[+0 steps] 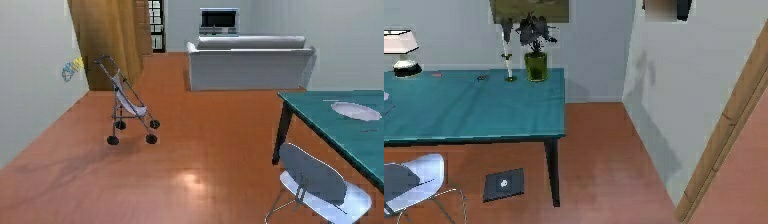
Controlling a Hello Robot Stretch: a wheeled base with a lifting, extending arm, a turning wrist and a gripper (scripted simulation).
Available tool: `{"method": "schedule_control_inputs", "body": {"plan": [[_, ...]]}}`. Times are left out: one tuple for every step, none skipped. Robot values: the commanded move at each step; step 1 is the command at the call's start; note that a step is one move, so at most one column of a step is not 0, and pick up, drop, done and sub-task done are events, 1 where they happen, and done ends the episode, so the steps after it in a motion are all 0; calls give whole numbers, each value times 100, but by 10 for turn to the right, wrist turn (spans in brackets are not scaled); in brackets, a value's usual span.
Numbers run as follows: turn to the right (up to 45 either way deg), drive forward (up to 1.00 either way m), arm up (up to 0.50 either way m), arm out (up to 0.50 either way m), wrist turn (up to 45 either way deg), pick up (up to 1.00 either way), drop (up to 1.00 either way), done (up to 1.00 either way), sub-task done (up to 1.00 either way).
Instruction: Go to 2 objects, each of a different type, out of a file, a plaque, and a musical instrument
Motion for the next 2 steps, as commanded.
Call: {"method": "schedule_control_inputs", "body": {"plan": [[0,100,0,0,0,0,0,0,0],[30,0,0,0,0,0,0,0,0]]}}
